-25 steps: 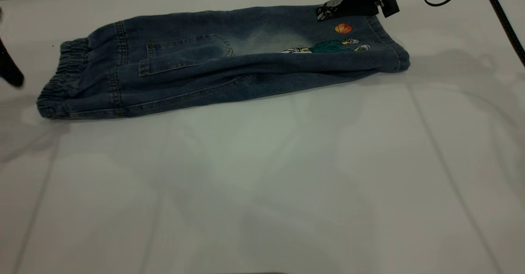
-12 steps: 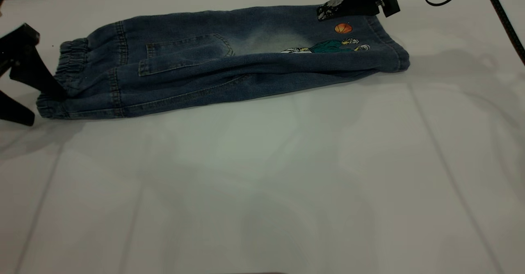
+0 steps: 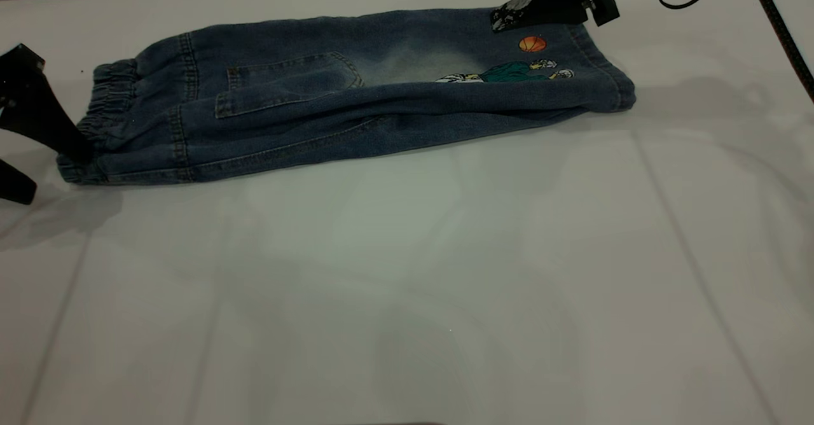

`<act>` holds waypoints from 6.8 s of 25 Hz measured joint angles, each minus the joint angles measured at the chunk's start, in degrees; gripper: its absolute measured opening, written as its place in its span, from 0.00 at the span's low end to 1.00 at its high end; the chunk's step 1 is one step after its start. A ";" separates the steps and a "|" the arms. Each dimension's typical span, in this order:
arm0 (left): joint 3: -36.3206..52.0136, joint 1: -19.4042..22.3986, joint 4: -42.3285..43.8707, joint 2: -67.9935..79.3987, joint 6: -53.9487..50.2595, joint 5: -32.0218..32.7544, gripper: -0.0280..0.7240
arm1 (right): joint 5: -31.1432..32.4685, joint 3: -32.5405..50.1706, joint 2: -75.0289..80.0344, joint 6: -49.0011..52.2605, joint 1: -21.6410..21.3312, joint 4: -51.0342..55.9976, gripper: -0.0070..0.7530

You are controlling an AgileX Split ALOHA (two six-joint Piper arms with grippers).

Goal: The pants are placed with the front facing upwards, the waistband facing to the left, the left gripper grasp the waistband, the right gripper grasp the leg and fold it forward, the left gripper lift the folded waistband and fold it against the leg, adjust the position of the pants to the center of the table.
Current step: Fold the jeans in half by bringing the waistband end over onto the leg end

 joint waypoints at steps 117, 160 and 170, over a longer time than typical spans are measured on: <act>-1.41 -10.52 -13.11 -24.05 7.46 2.12 0.12 | -6.01 -28.69 17.39 12.92 22.17 -14.88 0.56; -23.30 -40.16 -16.71 -1.01 8.08 -10.77 0.12 | 10.54 -65.14 17.05 31.03 -0.43 -43.08 0.56; -35.45 -43.66 -16.92 14.43 8.12 -9.83 0.12 | 10.95 -65.47 16.98 31.25 -0.54 -48.90 0.56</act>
